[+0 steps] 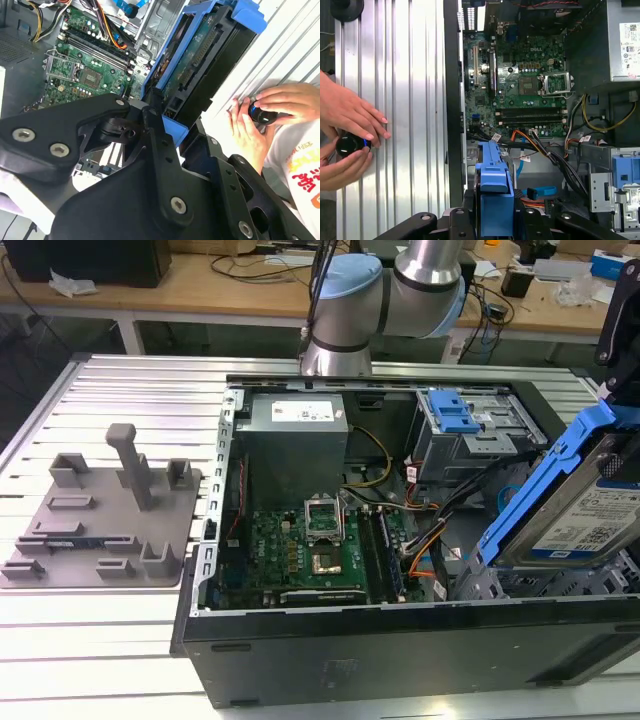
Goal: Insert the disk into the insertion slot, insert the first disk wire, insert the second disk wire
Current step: 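Insert the disk into the insertion slot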
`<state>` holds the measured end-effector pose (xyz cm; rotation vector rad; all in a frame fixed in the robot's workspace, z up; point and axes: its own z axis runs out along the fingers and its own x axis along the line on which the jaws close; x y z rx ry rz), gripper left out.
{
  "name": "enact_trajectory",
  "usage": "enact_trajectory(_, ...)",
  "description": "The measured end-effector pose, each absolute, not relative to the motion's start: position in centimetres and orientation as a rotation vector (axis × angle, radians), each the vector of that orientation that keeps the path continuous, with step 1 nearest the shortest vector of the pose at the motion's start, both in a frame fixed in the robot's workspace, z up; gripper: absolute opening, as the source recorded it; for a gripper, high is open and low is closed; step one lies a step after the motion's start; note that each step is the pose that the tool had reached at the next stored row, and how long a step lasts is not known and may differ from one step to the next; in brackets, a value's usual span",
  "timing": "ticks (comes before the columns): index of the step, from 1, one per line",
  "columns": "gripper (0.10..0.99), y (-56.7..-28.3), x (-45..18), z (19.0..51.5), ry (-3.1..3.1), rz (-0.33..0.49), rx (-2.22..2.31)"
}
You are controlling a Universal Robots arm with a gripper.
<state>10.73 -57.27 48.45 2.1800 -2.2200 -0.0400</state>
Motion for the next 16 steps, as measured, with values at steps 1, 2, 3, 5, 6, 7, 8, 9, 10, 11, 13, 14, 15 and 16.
enact_trajectory(1, 0.369, -57.27, 10.73, 48.45, -2.22, -0.04, 2.18)
enact_trajectory(2, 0.369, -57.27, 10.73, 48.45, -2.219, -0.04, 2.182)
enact_trajectory(3, 0.369, -57.27, 10.73, 48.45, -2.218, -0.039, 2.182)
enact_trajectory(5, 0.369, -57.26, 10.72, 48.45, -2.221, -0.03, 2.188)
enact_trajectory(6, 0.369, -57.25, 10.73, 48.45, -2.228, -0.009, 2.201)
enact_trajectory(7, 0.369, -57.24, 10.73, 48.45, -2.236, 0.015, 2.215)
enact_trajectory(8, 0.369, -57.23, 10.73, 48.45, -2.245, 0.041, 2.229)
enact_trajectory(9, 0.369, -57.23, 10.72, 48.45, -2.251, 0.054, 2.238)
enact_trajectory(10, 0.369, -57.22, 10.72, 48.44, -2.257, 0.064, 2.245)
enact_trajectory(11, 0.369, -57.22, 10.68, 48.44, -2.264, 0.075, 2.253)
enact_trajectory(13, 0.369, -57.22, 10.67, 48.44, -2.264, 0.076, 2.253)
enact_trajectory(14, 0.369, -57.22, 10.66, 48.44, -2.264, 0.076, 2.253)
enact_trajectory(15, 0.369, -57.22, 10.66, 48.44, -2.264, 0.076, 2.253)
enact_trajectory(16, 0.369, -57.22, 10.66, 48.44, -2.264, 0.076, 2.253)
